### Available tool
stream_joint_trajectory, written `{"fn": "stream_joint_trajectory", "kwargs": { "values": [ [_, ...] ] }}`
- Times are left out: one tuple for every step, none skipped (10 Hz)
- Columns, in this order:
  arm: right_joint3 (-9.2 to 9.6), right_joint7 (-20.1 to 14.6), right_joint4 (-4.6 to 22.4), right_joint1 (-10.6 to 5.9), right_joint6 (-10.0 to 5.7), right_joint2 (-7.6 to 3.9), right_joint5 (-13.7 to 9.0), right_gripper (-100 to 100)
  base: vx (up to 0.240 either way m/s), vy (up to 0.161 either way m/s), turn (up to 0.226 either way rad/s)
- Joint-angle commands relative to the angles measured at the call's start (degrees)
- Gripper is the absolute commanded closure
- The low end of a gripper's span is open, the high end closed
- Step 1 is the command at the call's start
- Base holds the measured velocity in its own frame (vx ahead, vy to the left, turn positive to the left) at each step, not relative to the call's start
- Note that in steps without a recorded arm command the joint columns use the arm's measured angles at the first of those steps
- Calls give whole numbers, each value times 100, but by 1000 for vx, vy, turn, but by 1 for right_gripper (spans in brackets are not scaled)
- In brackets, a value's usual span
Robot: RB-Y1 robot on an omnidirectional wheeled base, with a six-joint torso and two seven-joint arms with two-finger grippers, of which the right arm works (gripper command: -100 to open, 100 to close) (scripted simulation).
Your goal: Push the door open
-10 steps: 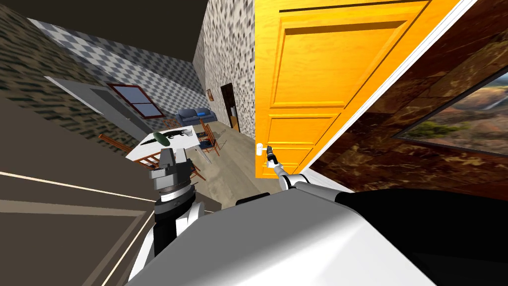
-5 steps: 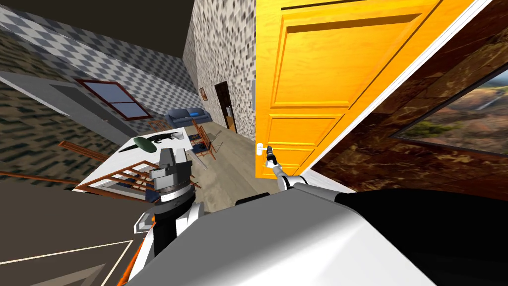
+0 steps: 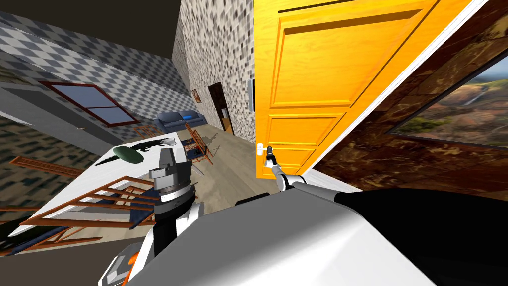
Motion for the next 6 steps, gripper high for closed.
{"fn": "stream_joint_trajectory", "kwargs": {
  "values": [
    [-59, 107, -5, -39, -15, 91, -25, 100, 100, 135, -95],
    [-86, 142, 0, -46, -21, 126, -37, 100, 78, 136, -73],
    [-110, 128, -105, 36, 15, 54, -38, 100, 26, 45, -72],
    [-205, 226, -98, 34, -30, -52, -92, 100, 61, -79, 4],
    [-234, 259, -94, 26, -46, -79, -110, 100, 81, -119, 63],
    [-234, 259, -94, 26, -46, -79, -110, 100, 49, -71, 50]
  ]
}}
